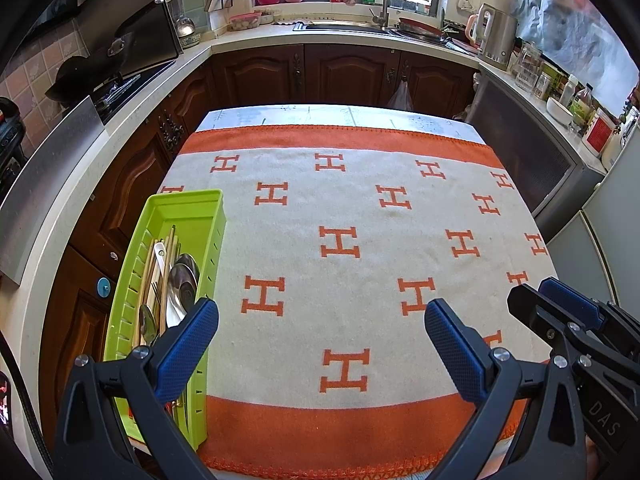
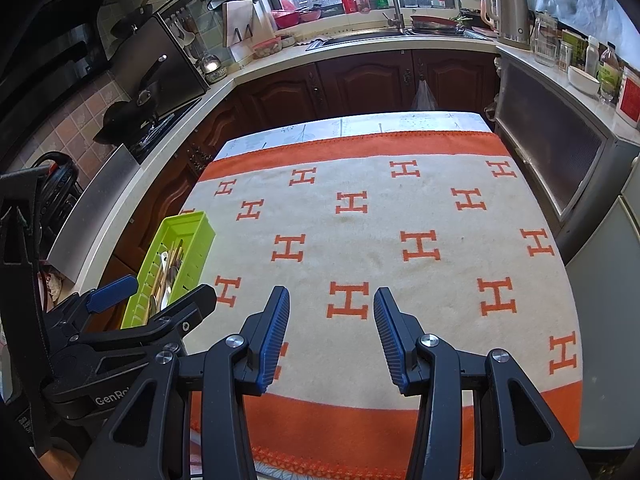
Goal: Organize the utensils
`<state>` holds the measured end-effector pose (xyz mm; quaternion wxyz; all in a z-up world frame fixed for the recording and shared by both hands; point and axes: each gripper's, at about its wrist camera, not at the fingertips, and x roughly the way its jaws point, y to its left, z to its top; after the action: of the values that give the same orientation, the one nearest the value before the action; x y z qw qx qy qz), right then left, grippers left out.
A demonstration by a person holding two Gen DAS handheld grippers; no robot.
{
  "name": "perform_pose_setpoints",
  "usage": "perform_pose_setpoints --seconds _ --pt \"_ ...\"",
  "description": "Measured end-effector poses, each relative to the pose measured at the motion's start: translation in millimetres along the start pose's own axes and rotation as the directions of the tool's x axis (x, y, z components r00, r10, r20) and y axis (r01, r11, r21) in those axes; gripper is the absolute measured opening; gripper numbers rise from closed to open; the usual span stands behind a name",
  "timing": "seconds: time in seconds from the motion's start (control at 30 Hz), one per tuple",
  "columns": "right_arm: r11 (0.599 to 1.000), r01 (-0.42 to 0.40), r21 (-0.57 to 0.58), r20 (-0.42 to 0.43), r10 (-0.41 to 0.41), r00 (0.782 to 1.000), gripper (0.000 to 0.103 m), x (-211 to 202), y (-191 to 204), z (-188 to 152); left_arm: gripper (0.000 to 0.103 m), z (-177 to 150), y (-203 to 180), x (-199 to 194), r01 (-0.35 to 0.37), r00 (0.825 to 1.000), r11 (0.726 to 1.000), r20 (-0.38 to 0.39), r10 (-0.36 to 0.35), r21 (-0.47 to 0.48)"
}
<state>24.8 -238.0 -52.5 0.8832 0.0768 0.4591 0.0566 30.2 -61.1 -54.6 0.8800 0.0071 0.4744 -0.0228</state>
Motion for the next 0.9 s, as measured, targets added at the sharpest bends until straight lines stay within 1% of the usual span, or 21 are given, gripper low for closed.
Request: perform_pose_setpoints --seconds 0.9 --pt "1.000 -0.005 0.004 -0.006 0.005 1.000 0.045 3.8 -2.1 -2.0 0.102 -1.9 -1.9 2.1 -0.004 1.000 1.000 -0.007 0.004 0.004"
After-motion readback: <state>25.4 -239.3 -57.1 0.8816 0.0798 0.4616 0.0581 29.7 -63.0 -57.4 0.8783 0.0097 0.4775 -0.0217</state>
